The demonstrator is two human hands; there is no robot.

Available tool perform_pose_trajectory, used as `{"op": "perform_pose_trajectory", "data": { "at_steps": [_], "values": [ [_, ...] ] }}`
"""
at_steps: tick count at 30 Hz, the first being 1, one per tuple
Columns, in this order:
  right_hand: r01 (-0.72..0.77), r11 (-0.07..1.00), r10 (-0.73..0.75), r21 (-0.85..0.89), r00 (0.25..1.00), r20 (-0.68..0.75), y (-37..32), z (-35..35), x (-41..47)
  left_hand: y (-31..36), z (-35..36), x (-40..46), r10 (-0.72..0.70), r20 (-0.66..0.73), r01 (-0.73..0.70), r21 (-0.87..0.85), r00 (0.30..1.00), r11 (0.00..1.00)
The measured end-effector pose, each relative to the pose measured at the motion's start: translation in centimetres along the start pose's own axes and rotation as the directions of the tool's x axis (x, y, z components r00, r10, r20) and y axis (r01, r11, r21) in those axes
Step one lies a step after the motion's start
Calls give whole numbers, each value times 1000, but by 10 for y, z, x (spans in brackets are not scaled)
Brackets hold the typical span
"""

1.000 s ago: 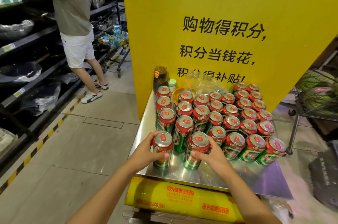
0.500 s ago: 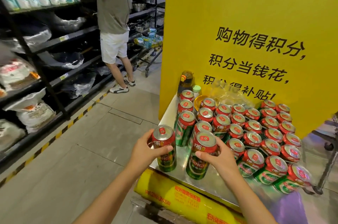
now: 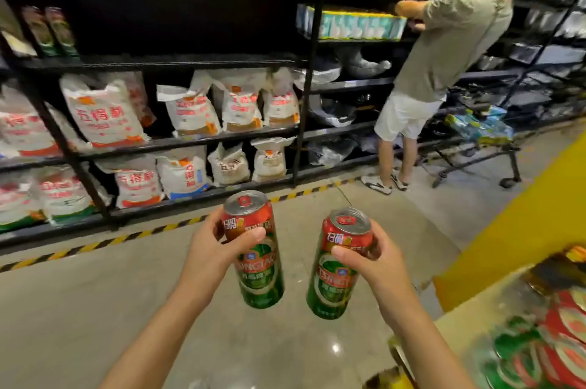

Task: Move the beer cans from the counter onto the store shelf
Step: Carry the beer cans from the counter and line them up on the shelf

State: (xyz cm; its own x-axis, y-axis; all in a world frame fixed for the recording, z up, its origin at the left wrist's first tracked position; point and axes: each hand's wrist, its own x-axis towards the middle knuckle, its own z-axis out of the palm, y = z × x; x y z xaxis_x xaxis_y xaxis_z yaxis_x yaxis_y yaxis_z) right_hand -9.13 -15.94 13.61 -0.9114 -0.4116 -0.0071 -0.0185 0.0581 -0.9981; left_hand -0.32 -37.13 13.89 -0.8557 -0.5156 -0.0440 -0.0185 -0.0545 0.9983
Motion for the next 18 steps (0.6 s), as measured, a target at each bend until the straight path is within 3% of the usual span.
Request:
{"op": "perform_pose_trajectory", "data": {
  "at_steps": [7, 18],
  "values": [
    [23, 999, -29, 28, 977, 212, -18, 153, 122, 21, -140, 77, 63, -301, -55, 35, 952, 998],
    [35, 998, -53, 61, 939, 341, -45, 338, 288, 57, -291, 221, 93, -445, -44, 118, 891, 992]
  ]
}}
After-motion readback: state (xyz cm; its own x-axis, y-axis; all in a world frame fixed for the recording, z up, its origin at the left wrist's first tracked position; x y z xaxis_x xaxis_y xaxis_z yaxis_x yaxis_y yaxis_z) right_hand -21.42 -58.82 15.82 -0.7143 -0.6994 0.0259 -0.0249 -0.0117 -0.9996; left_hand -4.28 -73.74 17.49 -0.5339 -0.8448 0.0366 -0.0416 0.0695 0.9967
